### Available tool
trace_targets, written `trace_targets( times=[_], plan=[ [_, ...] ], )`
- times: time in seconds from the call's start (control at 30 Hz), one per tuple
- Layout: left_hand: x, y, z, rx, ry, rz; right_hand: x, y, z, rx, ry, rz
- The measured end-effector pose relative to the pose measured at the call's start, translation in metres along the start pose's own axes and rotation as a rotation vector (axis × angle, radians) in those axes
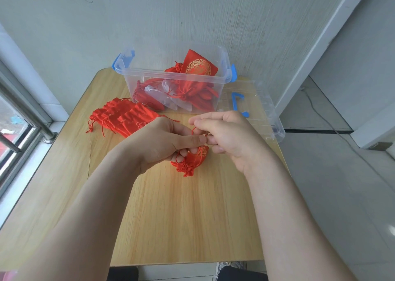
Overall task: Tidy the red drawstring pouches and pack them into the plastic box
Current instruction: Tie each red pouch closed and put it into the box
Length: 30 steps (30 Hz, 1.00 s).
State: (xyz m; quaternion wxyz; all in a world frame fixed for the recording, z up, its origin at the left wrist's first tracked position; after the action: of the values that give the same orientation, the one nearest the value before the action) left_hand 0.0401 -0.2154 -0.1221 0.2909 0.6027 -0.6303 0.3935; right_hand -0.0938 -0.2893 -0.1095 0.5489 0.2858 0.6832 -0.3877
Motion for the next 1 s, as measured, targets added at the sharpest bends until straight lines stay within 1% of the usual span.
trace_targets(
  times=[0.17, 0.23, 0.27, 0.33, 0.4, 0.47, 0.57, 0.67, 0.83, 0.93, 1.0],
  plan=[
    [-0.001, -0.002, 0.000, 0.005, -0.006, -0.025, -0.002, -0.004, 0.001, 0.062, -0.019, 0.094],
    [-0.001, -0.003, -0.001, 0.004, -0.012, -0.062, -0.006, -0.007, -0.001, 0.094, -0.059, 0.075],
    [0.000, -0.003, -0.001, 0.003, -0.015, -0.090, -0.009, -0.010, -0.002, 0.108, -0.089, 0.025],
    [-0.001, -0.004, -0.001, 0.004, -0.020, -0.149, -0.018, -0.013, -0.004, 0.105, -0.170, -0.151],
    [-0.002, -0.006, 0.000, 0.017, -0.030, -0.189, -0.027, -0.010, -0.007, 0.065, -0.268, -0.343],
    [-0.003, -0.007, 0.001, 0.034, -0.043, -0.207, -0.031, -0.007, -0.009, 0.035, -0.329, -0.462],
    [-0.004, -0.008, 0.003, 0.020, -0.052, -0.218, -0.030, -0.004, -0.011, -0.009, -0.357, -0.519],
    [-0.007, -0.008, 0.004, 0.000, -0.053, -0.192, -0.028, -0.001, -0.010, -0.007, -0.405, -0.557],
    [-0.007, -0.003, 0.003, -0.077, -0.091, -0.217, -0.019, 0.006, -0.009, -0.072, -0.476, -0.740],
    [-0.008, -0.002, 0.001, -0.062, -0.118, -0.264, -0.014, 0.011, -0.012, -0.100, -0.493, -0.841],
    [-0.010, -0.002, -0.001, -0.042, -0.101, -0.266, -0.009, 0.011, -0.013, -0.083, -0.475, -0.870]
  ],
)
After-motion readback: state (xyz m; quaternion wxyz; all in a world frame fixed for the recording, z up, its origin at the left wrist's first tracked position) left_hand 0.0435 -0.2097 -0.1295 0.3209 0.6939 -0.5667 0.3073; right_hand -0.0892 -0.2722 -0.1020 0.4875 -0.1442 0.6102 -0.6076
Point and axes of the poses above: each hand's wrist, its own z-axis towards the middle knuckle, its own y-axis out of the palm, x = y × z, the point moved 6 cm from there along z, towards the middle knuckle, and after that the axes turned 10 degrees about -y, right-handed, at the moved point
